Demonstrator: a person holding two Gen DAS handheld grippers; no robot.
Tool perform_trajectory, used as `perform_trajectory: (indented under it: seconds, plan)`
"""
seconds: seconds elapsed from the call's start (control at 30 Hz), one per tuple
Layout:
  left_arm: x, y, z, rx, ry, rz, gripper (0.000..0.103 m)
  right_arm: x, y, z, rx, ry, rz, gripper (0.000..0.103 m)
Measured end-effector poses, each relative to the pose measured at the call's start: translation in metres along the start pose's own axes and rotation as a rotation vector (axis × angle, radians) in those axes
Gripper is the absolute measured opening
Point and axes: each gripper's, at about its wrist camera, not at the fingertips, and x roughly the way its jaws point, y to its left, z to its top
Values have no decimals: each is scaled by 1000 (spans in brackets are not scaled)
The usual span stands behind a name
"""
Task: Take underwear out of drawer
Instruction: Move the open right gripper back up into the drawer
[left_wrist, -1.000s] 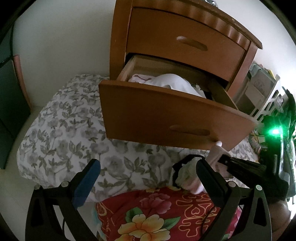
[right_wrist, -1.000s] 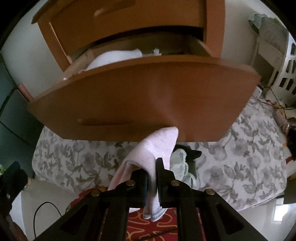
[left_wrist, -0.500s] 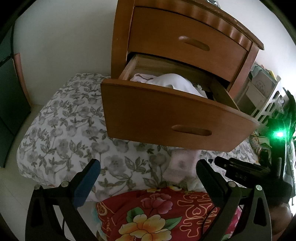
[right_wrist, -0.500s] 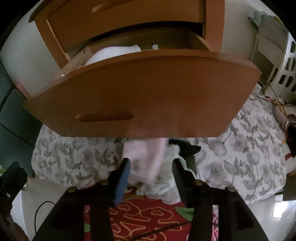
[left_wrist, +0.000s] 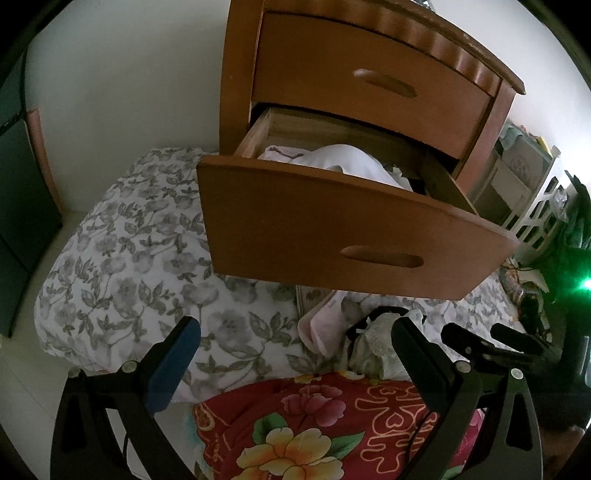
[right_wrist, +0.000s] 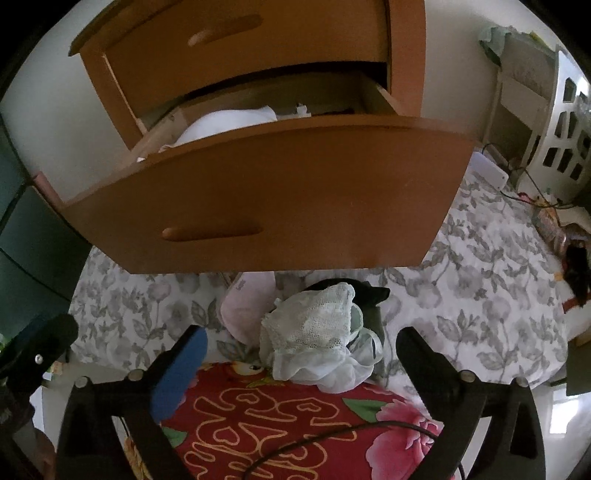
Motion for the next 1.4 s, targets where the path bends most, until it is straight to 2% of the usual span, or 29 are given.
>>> perform_trajectory:
  seconds: [0.47, 0.77, 1.2, 1.4]
  plan:
    - [3, 5, 0, -38, -41, -25, 103, -11, -1, 2, -13, -64, 14, 103]
    - [7, 7, 9, -65, -41, -27, 103, -26, -2, 15, -30, -129, 71, 103]
    - [19, 2, 33, -37, -39, 10, 103, -60, 6, 65, -77, -235, 119, 103]
    - [26, 7, 38, -54, -23, 21, 103, -61, 12, 86, -110, -242, 121, 103]
